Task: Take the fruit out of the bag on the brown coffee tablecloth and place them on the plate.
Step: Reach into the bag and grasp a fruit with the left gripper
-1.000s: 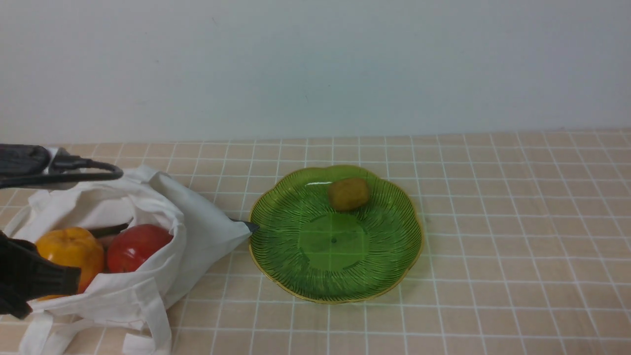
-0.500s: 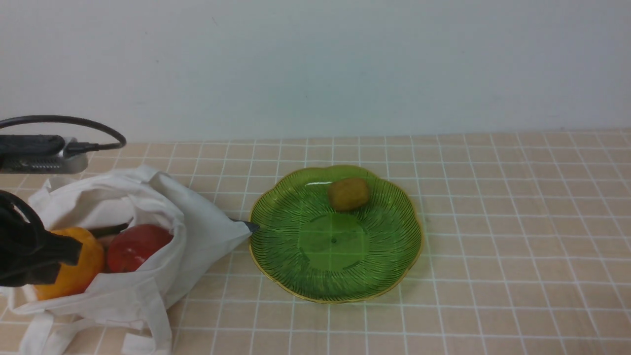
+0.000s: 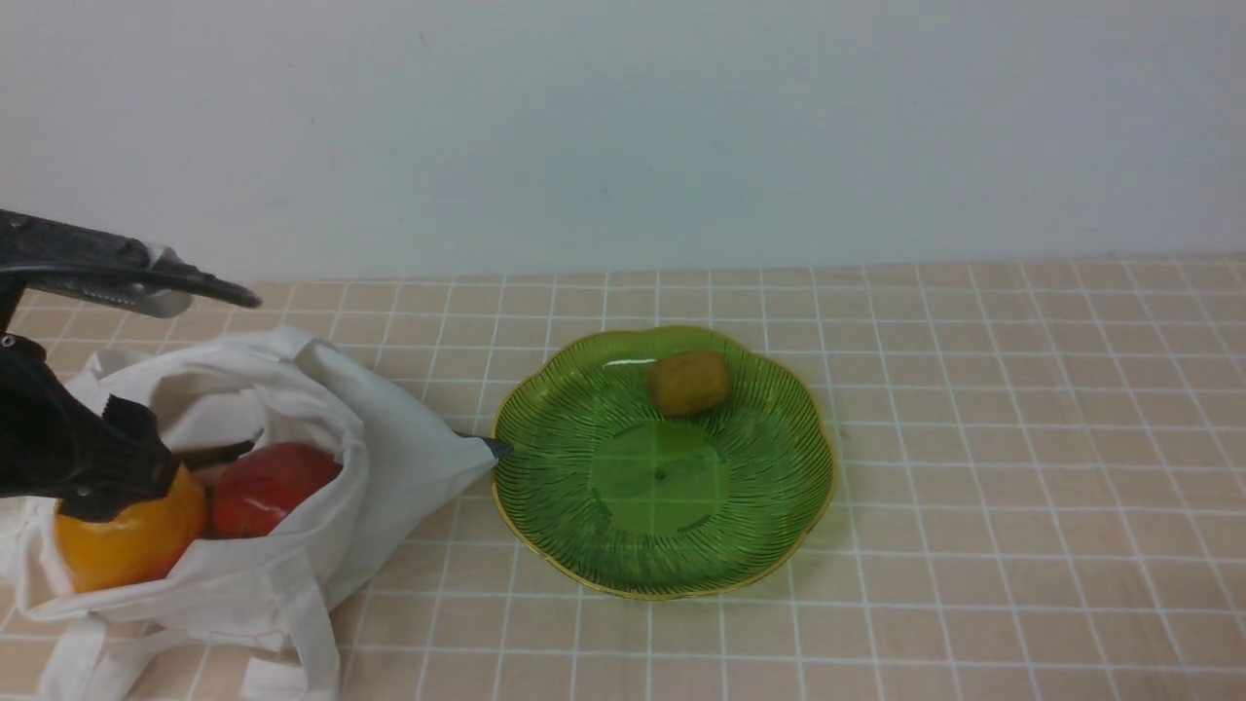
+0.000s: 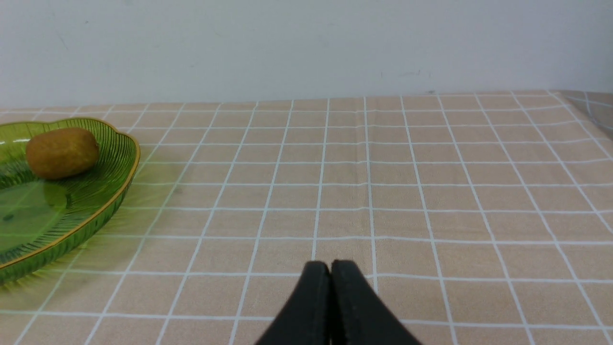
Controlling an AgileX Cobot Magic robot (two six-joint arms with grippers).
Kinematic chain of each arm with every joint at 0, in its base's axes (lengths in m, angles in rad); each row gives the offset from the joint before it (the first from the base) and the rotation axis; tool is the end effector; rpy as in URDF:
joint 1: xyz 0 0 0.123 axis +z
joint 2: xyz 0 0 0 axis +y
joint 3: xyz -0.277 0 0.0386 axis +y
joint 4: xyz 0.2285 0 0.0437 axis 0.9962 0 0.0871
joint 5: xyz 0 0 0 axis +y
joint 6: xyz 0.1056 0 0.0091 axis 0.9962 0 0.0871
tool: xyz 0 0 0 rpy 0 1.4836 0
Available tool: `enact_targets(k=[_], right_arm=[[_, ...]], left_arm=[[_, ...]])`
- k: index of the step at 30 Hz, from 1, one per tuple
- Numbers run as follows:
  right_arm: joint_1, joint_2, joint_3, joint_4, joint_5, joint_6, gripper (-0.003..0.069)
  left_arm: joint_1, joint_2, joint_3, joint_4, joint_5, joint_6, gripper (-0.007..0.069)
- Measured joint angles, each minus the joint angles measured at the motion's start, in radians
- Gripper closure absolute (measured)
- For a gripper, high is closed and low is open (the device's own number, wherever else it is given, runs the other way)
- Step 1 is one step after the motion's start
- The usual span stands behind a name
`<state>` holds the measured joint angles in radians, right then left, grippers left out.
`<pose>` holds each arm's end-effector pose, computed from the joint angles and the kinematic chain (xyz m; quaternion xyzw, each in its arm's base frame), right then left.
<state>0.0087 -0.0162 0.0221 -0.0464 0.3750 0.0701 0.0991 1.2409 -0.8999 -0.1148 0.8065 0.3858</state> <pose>0.0526 -0.0013 0.1687 0.0124 0.8027 0.0038 0.5962 0.2283 0.0139 0.2703 0.1103 0.9601 0.0119 0.2567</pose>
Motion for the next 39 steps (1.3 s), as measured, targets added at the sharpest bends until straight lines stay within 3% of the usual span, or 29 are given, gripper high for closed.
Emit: enact_targets(k=[4, 18, 25, 39], right_arm=[[0.000, 0.000, 0.000, 0.000, 0.000, 0.000, 0.0673], [0.000, 0.000, 0.000, 0.000, 0.000, 0.000, 0.0673], [0.000, 0.000, 0.000, 0.000, 0.000, 0.000, 0.0673], [0.000, 0.000, 0.000, 0.000, 0.000, 0.000, 0.0673]], left_arm=[[0.000, 0.068, 0.000, 0.002, -0.017, 0.000, -0.0045], [0.000, 0.174, 0.000, 0.084, -0.079, -0.071, -0.0053], [0.000, 0.186, -0.006, 0.097, -0.069, -0.095, 0.0035], [-0.003, 0.045, -0.067, 0.031, 0.014, -0.132, 0.0034]])
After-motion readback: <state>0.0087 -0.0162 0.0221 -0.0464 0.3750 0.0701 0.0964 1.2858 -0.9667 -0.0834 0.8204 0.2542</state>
